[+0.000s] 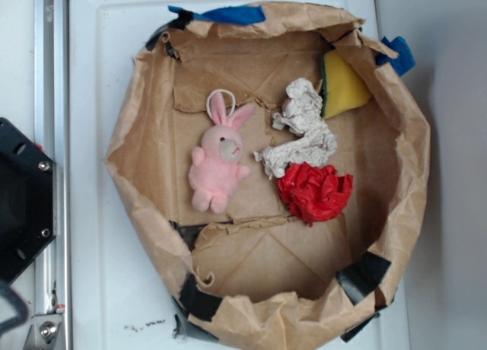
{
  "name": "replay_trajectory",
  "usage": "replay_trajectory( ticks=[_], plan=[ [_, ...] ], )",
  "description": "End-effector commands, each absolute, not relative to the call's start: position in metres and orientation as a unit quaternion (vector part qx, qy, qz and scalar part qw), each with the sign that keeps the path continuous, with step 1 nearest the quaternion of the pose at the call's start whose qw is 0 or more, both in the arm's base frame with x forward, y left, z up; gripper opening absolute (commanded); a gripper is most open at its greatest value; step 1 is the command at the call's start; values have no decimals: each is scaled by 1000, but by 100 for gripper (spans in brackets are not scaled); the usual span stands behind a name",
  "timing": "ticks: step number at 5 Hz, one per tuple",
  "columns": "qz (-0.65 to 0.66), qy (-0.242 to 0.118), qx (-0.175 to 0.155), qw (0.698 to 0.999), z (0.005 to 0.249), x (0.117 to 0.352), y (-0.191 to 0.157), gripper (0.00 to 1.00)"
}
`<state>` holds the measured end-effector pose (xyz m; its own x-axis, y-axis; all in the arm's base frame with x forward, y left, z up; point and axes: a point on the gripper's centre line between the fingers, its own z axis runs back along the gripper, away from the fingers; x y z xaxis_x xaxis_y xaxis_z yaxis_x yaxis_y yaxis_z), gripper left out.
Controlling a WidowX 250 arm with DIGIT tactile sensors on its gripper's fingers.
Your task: Grab the red paper.
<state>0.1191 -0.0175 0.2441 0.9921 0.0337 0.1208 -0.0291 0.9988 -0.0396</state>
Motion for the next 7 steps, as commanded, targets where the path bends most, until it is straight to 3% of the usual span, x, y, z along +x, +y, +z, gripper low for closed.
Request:
replay_trajectory(
  ticks=[1,3,4,6,7],
  plan=[
    [16,-61,-19,998,244,119,-18,100],
    [-35,-86,-12,996,233,195,-37,100],
    [-60,-95,-13,994,226,216,-39,100],
    [-178,-126,-52,974,190,258,-35,100],
    [-161,-141,-84,973,192,271,-23,100]
  ],
)
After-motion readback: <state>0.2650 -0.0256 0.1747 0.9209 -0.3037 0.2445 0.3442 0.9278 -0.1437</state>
